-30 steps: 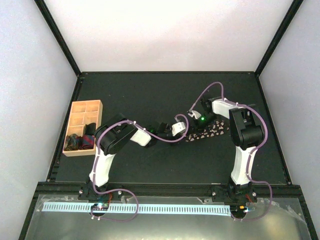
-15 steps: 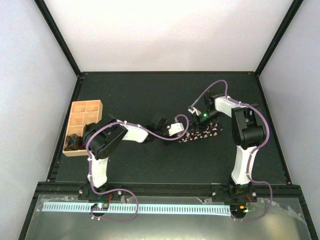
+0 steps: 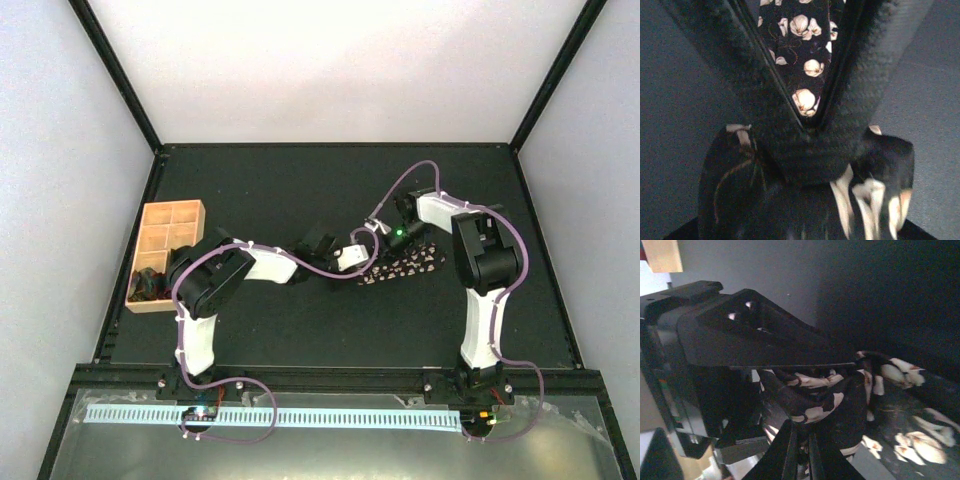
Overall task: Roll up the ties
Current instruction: Roll the tie at the center of the board.
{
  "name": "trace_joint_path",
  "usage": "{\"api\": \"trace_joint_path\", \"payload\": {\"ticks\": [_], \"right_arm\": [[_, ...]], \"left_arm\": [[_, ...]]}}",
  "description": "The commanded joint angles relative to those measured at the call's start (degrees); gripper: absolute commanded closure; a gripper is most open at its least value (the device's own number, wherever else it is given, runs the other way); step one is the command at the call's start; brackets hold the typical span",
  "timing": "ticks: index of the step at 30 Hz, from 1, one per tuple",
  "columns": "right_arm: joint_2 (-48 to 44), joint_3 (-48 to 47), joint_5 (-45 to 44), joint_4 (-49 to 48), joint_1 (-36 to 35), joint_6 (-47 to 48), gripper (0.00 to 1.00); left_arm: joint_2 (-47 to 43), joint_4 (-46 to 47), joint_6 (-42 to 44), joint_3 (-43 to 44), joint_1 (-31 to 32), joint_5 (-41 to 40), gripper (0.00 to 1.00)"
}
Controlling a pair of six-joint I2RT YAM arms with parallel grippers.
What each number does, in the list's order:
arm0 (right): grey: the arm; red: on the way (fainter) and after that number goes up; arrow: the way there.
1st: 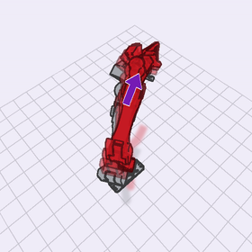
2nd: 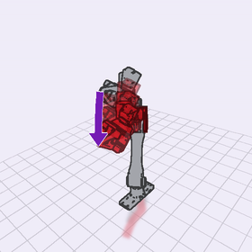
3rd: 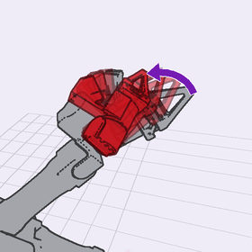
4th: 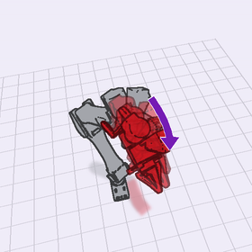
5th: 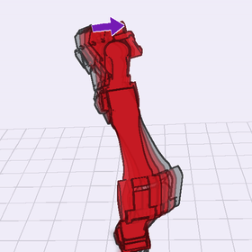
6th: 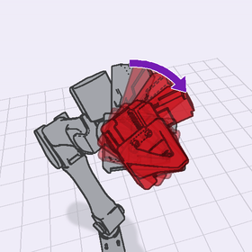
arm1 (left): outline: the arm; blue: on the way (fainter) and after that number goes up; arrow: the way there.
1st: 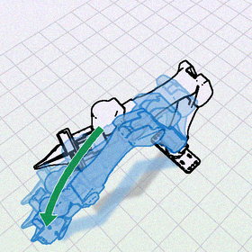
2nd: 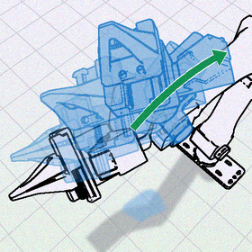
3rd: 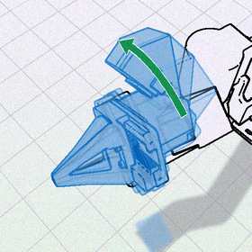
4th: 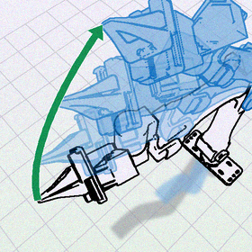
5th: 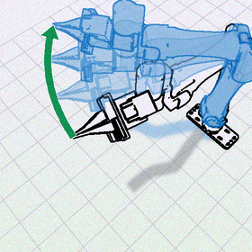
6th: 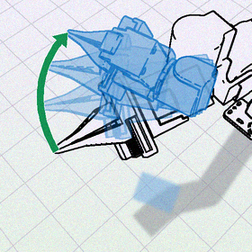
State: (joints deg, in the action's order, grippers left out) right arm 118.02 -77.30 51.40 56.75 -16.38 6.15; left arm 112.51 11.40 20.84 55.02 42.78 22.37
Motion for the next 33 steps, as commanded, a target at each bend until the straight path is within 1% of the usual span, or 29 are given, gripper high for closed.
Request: {"api": "trace_joint_path", "payload": {"ticks": [1,3,4,7,10,16,19,21,23,27,33], "right_arm": [[1.1,-2.0,-11.4,0.4,0.6,3.5,0.98],[0.8,-2.0,-14.4,0.1,0.6,3.9,0.99],[0.7,-1.9,-15.6,0.0,0.6,4.1,0.98],[0.2,-0.9,-19.7,-0.5,0.7,4.3,0.98],[-1.2,0.5,-22.4,-1.9,0.6,4.4,0.98],[-2.1,2.9,-24.9,-2.7,0.4,4.6,0.99],[-2.1,4.0,-25.4,-3.3,0.1,3.9,0.98],[-1.9,4.3,-25.3,-4.2,-0.2,3.2,0.98],[-1.3,4.3,-25.3,-4.9,-0.1,2.8,0.98],[-0.5,4.4,-24.3,-5.5,-0.1,2.5,0.98],[0.9,4.0,-20.7,-5.6,-0.1,1.7,0.98]], "left_arm": [[3.0,-9.4,-1.2,-1.8,-0.5,-5.2,0.47],[2.4,-8.0,-2.6,-2.2,-0.7,-4.3,0.35],[1.7,-6.4,-3.2,-2.9,-1.0,-3.0,0.31],[-0.8,2.1,-4.2,-5.6,-1.5,0.2,0.23],[-1.2,8.0,-5.4,-6.0,-1.6,2.9,0.20],[2.0,17.9,-10.4,-4.9,-1.6,9.6,0.16],[4.7,21.4,-13.8,-3.6,-0.8,10.3,0.14],[6.5,22.7,-14.6,-2.3,-0.2,10.2,0.14],[7.9,24.8,-14.7,-2.0,0.5,10.1,0.15],[10.4,25.9,-14.2,0.3,1.8,10.0,0.22],[12.5,25.3,-13.2,1.3,2.4,6.9,0.42]]}}
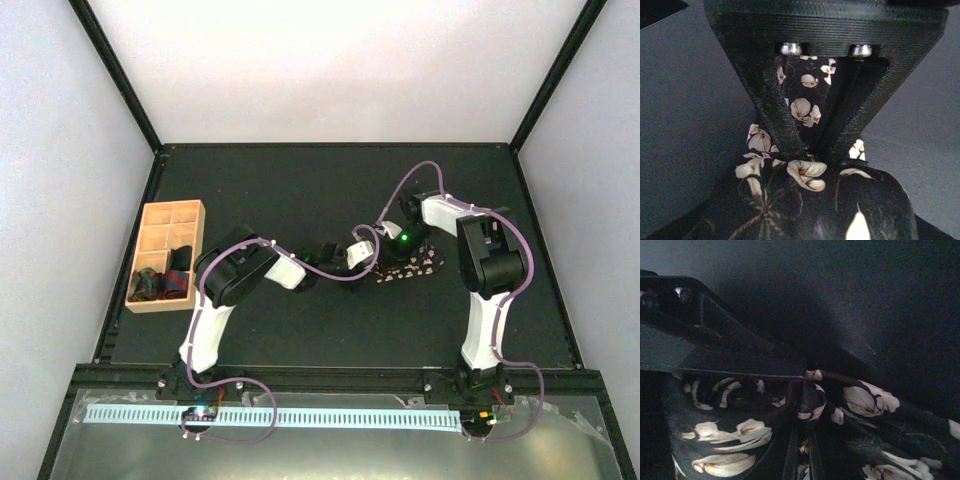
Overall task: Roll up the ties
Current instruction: Roll the tie at the center of the board.
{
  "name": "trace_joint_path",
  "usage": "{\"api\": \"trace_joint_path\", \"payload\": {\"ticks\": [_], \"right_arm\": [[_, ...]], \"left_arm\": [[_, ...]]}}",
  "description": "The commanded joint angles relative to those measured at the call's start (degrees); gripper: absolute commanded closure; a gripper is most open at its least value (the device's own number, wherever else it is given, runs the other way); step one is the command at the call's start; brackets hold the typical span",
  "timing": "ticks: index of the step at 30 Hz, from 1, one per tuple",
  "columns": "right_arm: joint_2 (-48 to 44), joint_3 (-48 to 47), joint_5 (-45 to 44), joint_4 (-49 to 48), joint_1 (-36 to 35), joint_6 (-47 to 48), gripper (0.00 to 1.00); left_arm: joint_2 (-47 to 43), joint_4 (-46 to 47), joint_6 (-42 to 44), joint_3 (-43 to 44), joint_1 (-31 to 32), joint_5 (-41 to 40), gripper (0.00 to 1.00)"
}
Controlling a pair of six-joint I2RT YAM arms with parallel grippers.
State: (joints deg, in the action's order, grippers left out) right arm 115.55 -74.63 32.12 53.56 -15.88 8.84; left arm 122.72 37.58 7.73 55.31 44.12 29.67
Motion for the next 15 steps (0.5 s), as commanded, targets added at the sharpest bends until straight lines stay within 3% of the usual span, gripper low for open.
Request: {"api": "trace_joint_path", "payload": {"ticks": [1,6,11,15], "right_arm": [[3.4,1.3,-0.5,-2.5,-0.6,-1.1,0.98],[3.3,0.1,3.5,-0.6,0.0,-0.7,0.96],[2.4,-3.6,9.2,4.7,4.0,1.3,0.77],[1.6,-5.2,12.6,8.9,5.1,4.6,0.66]], "left_arm": [[2.2,-2.0,0.6,0.9,1.1,-0.8,0.45],[-1.1,-11.2,6.2,-1.5,1.0,-5.2,0.57],[-4.7,-22.4,10.7,-4.0,0.5,-10.2,0.58],[-7.0,-26.3,12.8,-5.3,0.3,-11.2,0.59]]}}
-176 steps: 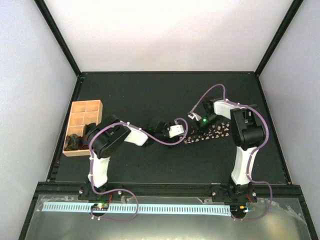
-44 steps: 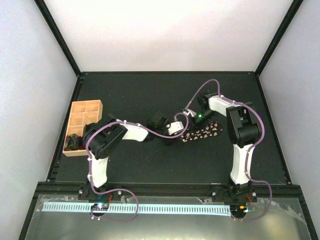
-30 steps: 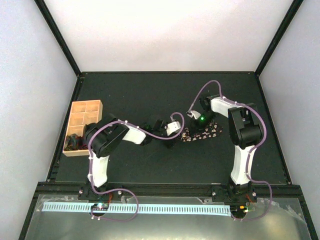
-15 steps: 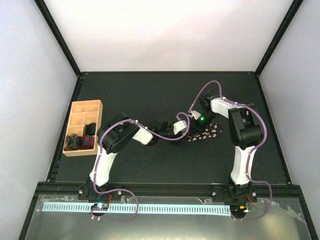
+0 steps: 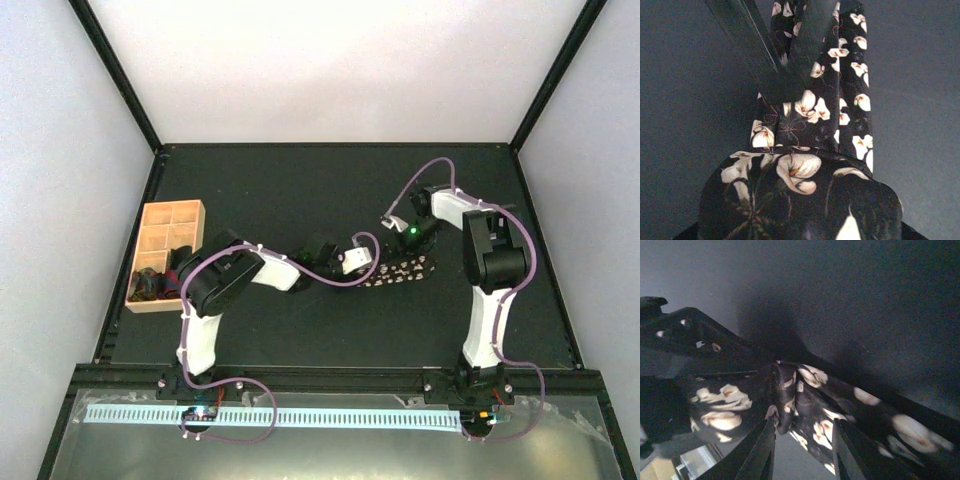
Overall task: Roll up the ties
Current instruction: Roll the tie at the center of the board.
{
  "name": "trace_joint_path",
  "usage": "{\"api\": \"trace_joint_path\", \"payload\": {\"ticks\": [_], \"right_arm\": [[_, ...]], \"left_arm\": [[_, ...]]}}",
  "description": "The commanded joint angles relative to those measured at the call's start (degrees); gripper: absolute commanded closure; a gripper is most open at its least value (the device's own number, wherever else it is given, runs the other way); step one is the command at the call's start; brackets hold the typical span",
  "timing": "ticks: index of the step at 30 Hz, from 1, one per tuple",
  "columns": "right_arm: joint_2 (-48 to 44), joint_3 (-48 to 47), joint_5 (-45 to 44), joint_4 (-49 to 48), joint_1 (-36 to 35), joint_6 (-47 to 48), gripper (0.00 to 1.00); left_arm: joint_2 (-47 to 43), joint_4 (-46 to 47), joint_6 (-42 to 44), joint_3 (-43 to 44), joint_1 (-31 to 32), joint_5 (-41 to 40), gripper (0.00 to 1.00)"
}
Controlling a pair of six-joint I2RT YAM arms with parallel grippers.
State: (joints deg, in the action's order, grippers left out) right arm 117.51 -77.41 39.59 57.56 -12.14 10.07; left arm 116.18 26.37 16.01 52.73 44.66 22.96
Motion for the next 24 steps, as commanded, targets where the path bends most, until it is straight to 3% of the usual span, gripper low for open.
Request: {"api": "trace_joint_path", "payload": {"ticks": [1,6,13,16,19,22,24], "right_arm": [[-0.8,-2.2,6.8,5.2,1.4,3.5,0.64],[-2.3,0.2,14.4,3.5,-0.5,-0.4,0.55],[-2.2,3.5,12.3,-3.4,-3.5,-5.3,0.56],[-1.8,3.7,9.7,-5.0,-3.7,-6.3,0.70],[-1.7,4.3,6.7,-5.1,-3.6,-5.9,0.96],[-1.4,4.8,4.9,-4.1,-3.2,-5.0,0.98],[-1.2,5.3,3.3,-3.6,-2.6,-4.7,0.98]], "left_arm": [[-0.6,-16.0,4.7,-2.4,-0.3,-4.6,0.59],[0.0,-18.5,4.6,-0.3,-0.2,-4.7,0.58],[0.6,-19.4,4.6,0.3,-0.2,-4.5,0.58],[0.6,-19.4,4.6,0.0,-0.2,-4.6,0.57],[0.7,-19.2,4.3,-0.1,-0.2,-4.6,0.57],[0.7,-18.9,4.4,-0.2,-0.1,-4.6,0.57],[0.4,-18.7,4.1,-0.2,-0.2,-4.6,0.51]]}}
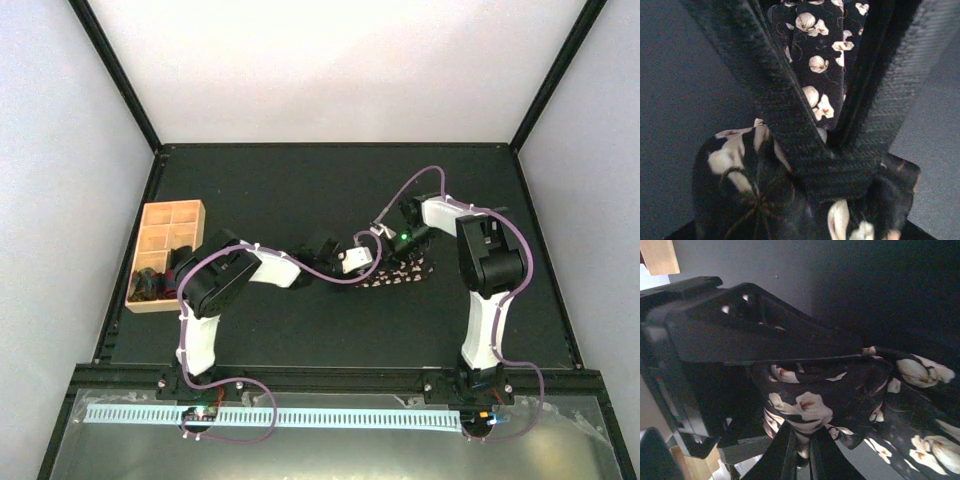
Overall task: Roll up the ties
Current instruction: Roll the tie at the center of the board.
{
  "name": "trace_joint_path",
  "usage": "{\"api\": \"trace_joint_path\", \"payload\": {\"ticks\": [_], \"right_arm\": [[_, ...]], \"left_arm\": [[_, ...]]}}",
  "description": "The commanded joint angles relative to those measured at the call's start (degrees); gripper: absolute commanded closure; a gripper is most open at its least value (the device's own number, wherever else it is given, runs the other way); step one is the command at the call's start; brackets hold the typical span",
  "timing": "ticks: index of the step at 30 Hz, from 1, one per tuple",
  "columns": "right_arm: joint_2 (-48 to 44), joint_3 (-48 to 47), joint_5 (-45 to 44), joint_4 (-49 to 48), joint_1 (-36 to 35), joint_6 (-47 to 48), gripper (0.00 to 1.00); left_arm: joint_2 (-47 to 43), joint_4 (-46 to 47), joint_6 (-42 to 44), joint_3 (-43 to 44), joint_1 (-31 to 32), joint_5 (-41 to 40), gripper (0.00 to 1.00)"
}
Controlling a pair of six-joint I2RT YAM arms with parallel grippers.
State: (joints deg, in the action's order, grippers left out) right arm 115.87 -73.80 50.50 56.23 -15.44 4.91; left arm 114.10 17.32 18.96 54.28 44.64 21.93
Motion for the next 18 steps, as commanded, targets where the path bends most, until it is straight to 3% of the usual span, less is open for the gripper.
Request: {"api": "trace_joint_path", "payload": {"ticks": [1,4,6,18], "right_arm": [[0.6,1.9,-8.6,-1.9,1.0,0.6,0.98],[1.9,2.0,-10.9,0.1,2.2,1.5,0.98],[2.0,2.0,-13.1,0.9,2.9,1.7,0.98],[4.8,-1.9,-21.1,3.3,2.7,1.2,0.98]], "left_arm": [[2.2,-9.2,1.1,-1.8,-0.3,-3.0,0.44],[0.1,-4.7,1.3,-3.1,-0.6,-0.9,0.27],[-1.2,0.5,1.1,-4.1,-1.1,-0.1,0.21],[0.8,14.7,-1.1,-3.3,-1.2,7.6,0.13]]}}
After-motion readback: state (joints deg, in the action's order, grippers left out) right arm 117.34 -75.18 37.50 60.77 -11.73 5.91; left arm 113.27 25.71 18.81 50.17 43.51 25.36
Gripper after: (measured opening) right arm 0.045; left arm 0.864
